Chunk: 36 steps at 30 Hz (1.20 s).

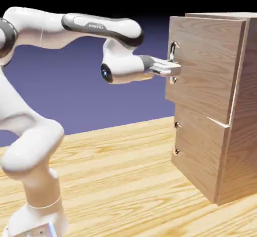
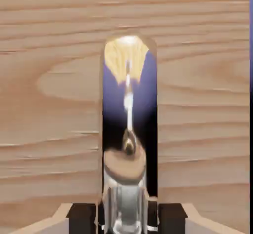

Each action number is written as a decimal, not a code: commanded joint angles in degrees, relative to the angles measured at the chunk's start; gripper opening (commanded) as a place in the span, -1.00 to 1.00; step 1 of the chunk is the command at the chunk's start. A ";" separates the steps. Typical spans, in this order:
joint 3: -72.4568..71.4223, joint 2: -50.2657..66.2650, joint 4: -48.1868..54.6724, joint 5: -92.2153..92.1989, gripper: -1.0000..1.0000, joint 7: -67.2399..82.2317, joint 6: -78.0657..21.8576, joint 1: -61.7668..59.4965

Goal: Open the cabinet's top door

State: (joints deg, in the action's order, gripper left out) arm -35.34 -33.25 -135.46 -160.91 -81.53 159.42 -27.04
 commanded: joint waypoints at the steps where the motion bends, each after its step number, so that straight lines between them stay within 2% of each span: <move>1: 1.78 -0.52 -1.19 2.45 -1.00 -1.71 -0.83 1.80; 11: 18.30 -7.54 -12.48 27.37 -1.00 -17.27 -11.09 14.74; 22: 35.37 -14.38 -20.34 54.78 -1.00 -29.34 -29.15 17.65; 29: 47.99 -13.27 -19.59 71.87 -1.00 -32.65 -45.66 16.13; 36: 60.22 -6.19 -13.04 85.11 -1.00 -32.40 -63.10 16.50</move>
State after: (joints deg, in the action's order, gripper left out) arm 24.87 -39.45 -148.49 -75.86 -113.92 96.39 -10.55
